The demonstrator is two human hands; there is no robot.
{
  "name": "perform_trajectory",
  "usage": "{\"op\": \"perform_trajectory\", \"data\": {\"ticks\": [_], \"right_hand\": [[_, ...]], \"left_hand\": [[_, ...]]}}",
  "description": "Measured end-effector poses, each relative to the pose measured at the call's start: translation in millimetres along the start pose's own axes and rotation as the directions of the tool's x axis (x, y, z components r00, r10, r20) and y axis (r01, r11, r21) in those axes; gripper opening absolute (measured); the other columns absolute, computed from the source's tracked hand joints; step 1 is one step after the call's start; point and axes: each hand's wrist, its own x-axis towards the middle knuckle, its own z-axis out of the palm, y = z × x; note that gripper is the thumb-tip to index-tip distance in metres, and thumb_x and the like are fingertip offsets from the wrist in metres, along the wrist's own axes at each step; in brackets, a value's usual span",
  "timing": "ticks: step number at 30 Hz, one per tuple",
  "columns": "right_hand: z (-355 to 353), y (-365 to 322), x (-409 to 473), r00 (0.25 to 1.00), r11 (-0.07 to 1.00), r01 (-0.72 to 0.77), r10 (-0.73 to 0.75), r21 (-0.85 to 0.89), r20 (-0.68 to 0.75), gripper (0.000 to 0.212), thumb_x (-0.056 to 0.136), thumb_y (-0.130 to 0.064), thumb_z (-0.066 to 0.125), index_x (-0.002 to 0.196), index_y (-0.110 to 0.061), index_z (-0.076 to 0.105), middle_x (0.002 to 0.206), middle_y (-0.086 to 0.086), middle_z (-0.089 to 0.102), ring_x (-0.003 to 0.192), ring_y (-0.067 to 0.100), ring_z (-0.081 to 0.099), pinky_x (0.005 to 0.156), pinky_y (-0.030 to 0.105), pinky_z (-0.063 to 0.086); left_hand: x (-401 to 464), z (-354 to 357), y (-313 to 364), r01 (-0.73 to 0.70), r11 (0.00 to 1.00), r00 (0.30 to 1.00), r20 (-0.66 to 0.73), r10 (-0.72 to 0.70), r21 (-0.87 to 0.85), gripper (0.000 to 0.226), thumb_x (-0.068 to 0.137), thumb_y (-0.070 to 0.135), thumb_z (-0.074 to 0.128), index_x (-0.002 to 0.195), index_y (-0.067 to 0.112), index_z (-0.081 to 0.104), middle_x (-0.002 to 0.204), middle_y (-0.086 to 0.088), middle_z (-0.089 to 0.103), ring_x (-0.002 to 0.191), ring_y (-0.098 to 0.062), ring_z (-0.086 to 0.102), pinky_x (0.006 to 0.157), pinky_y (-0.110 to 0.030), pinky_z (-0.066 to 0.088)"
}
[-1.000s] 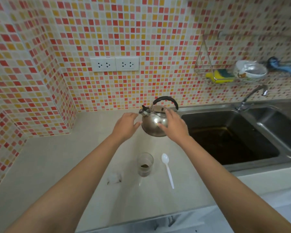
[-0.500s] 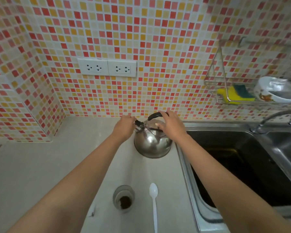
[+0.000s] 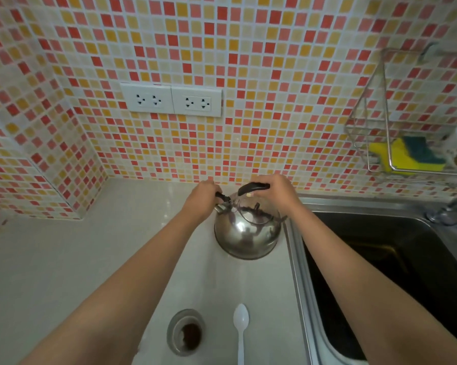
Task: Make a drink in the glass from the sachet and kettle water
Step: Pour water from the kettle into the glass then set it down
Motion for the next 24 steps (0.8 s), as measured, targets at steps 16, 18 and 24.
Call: {"op": "perform_trajectory", "data": {"ticks": [16,18,24], "right_hand": [[-49,-73,-59,0.973,0.967,0.232,-0.23,-0.108,0.033,0.04,0.073,-0.023,0.079,0.111,-0.027,0.07,0.108,-0.008,0.073,0.086,-0.003,0.06,0.083,0.019,0.047],[-55,-85,-73,0.967,0.958,0.252,-0.245,-0.134,0.07,0.04,0.073,-0.023,0.079,0.111,-0.029,0.07,0.11,-0.01,0.072,0.089,-0.003,0.06,0.086,0.022,0.048],[-57,-105,-122,0.957,0.927,0.289,-0.273,-0.238,0.099,0.04,0.069,-0.025,0.081,0.108,-0.031,0.071,0.106,-0.012,0.073,0.088,-0.002,0.063,0.083,0.022,0.051]], "left_hand": [[-80,-86,7,-0.135,0.99,0.986,0.096,0.139,-0.047,0.032,0.084,0.019,0.072,0.114,0.007,0.07,0.105,-0.011,0.069,0.095,-0.027,0.065,0.086,-0.038,0.056],[-96,-95,10,-0.163,0.985,0.979,0.119,0.168,-0.049,0.036,0.083,0.021,0.073,0.116,0.007,0.07,0.107,-0.011,0.07,0.096,-0.026,0.065,0.087,-0.039,0.055],[-141,-96,16,-0.273,0.962,0.951,0.143,0.273,-0.016,0.042,0.083,0.026,0.073,0.121,0.007,0.068,0.115,-0.01,0.068,0.104,-0.025,0.063,0.083,-0.023,0.046]]}}
